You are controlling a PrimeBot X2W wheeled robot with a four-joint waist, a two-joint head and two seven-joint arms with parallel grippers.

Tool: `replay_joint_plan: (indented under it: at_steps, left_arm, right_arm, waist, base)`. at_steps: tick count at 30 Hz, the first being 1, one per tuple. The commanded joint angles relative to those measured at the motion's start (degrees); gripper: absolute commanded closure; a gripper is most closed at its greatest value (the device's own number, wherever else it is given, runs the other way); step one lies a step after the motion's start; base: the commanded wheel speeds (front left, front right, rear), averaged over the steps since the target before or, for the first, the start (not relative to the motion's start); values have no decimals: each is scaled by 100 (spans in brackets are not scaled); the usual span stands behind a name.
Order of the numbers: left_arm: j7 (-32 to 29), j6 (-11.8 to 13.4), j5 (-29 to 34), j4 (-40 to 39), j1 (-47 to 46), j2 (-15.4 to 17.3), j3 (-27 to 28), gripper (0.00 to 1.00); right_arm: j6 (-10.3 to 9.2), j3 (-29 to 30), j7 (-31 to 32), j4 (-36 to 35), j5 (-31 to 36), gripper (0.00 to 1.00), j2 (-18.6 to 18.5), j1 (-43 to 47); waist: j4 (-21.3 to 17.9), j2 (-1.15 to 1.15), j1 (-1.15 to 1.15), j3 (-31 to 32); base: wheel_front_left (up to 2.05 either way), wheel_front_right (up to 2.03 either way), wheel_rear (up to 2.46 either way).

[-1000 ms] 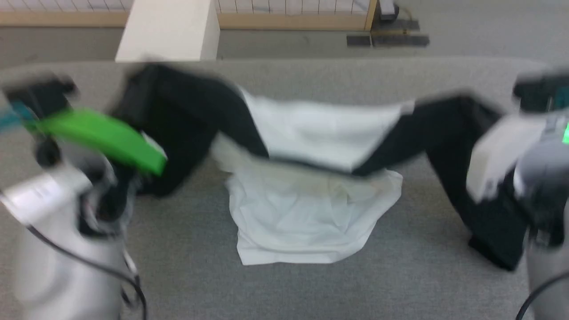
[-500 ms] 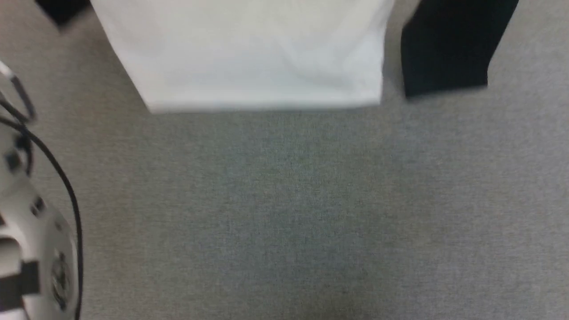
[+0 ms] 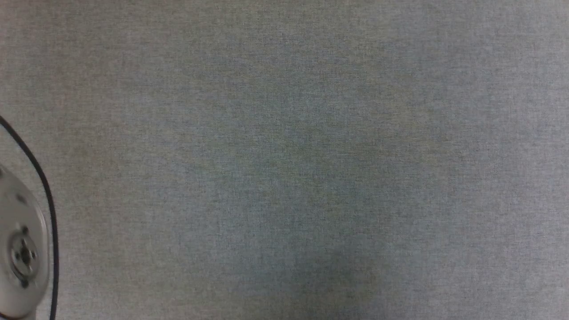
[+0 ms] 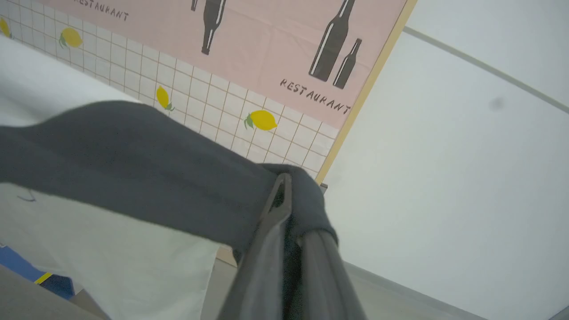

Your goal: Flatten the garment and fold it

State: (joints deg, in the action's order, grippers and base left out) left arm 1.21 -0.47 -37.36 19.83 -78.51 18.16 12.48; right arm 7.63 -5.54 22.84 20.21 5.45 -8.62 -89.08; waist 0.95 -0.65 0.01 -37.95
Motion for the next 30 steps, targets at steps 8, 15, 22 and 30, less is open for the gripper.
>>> replay_joint_plan:
  at_steps: [8, 15, 22, 30]
  left_arm:
    - [-14, -348, 630, 1215, 1672, 264, -571, 100]
    - [-471, -490, 800, 1348, 3322, 283, -995, 100]
    - [-682, -237, 1035, 459, 5266, 189, -1263, 100]
    - [-1116, 274, 1066, -961, 7215, -79, -1384, 100]
  right_arm:
    - [-14, -319, 83, 388, -833, 100, -176, 1908]
    - [-14, -461, 205, -128, -1572, 100, -309, 3846]
    - [-14, -349, 135, -1115, -1774, 100, -405, 5817]
    - [-14, 75, 436, -1948, -1612, 100, -142, 7717]
  waist:
    - [83, 65, -1, 614]
    - [141, 65, -1, 1533]
    - [162, 65, -1, 2355]
    - [248, 65, -1, 2947]
  base:
    - [0, 0, 0]
    - [0, 0, 0]
    - [0, 0, 0]
    - [0, 0, 0]
